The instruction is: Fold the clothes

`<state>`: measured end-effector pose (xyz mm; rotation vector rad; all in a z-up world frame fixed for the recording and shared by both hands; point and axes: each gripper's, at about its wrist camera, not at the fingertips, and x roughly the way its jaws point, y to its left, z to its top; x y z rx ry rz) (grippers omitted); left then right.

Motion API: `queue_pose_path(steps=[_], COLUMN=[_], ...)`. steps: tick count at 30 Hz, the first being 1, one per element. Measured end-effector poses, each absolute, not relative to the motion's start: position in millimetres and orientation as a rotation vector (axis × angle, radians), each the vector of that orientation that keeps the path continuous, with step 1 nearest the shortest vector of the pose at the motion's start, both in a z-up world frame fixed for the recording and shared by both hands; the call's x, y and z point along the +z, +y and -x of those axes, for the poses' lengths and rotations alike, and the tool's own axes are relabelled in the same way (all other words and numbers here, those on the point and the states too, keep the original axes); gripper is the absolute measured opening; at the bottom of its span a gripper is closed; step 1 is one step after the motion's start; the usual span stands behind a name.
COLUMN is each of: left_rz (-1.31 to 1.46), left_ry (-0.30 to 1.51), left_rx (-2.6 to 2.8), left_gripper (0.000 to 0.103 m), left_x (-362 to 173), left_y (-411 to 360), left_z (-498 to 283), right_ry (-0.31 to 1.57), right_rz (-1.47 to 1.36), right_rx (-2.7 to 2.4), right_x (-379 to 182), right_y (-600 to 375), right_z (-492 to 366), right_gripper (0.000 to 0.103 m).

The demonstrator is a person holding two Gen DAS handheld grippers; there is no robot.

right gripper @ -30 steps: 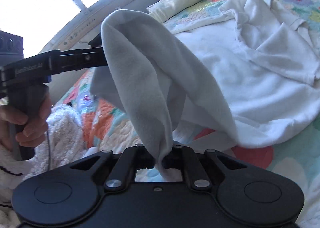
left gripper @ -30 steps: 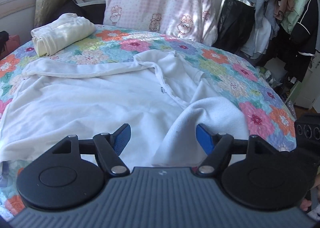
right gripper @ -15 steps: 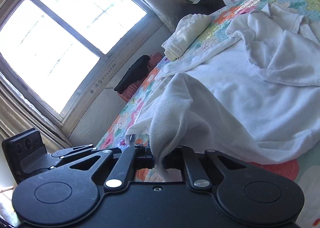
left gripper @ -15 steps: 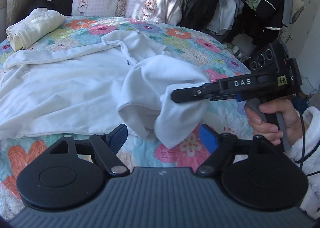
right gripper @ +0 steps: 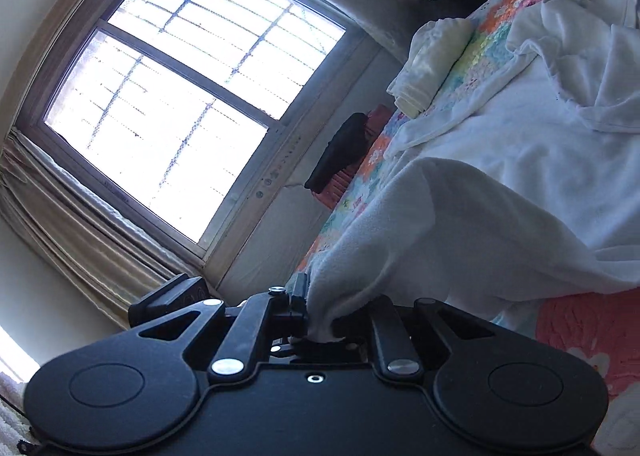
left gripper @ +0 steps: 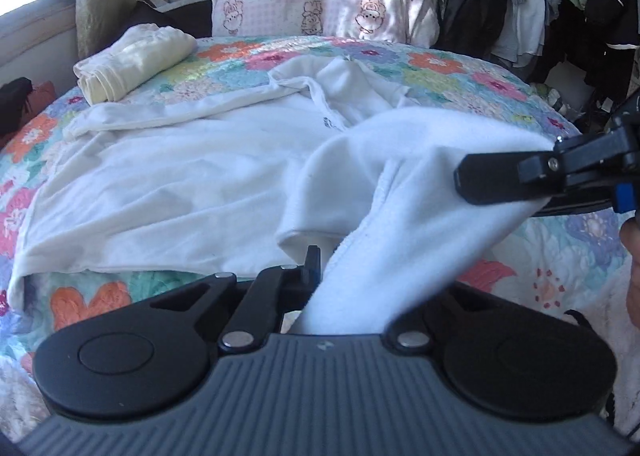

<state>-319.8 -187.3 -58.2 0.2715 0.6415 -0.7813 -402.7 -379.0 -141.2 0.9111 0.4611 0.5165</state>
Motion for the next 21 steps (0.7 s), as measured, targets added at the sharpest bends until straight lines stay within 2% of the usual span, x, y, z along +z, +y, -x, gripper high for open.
queue_pose_path(steps=[2, 3, 5, 9, 12, 15, 21], left_rz=[-0.305, -0.32, -0.334, -0.308, -0.293, -0.265, -0.235], left_ry=[0.559, 0.517, 0.457, 0.391, 0.357, 0.337, 0.298], left_rx=[-0.727, -0.699, -0.653, -0.595, -0.569, -0.562, -0.57], left_gripper=[0.004, 0.004, 0.004, 0.004, 0.004, 0.004, 0.004], left_x=[-41.0, -32.6, -18.8, 6.1, 19.3, 28.1, 41.6], left_y=[-178.7, -174.2, -165.7, -145.3, -133.2, -124.5, -115.1], left_z=[318.6, 318.1, 316.7, 310.3, 308.8, 307.4, 307.8], right_ry=[0.465, 0.467, 0.457, 0.485, 0.558, 0.589, 0.752], right_rz=[-0.926, -0.933, -0.934, -0.989, -0.878, -0.761, -0.785], right_rx=[0.47, 0.446, 0.368, 0.13, -0.193, -0.283, -0.295], right_x=[-142.4, -143.0, -142.2, -152.4, -158.1, -156.7, -184.5], right_y=[-388.0, -392.5, -404.8, -436.1, -443.7, -442.2, -434.0], right_z=[402.0, 401.7, 407.0, 420.5, 425.5, 423.3, 388.3], right_gripper=[0.022, 0.034, 0.05, 0.055, 0.057, 0.057, 0.061])
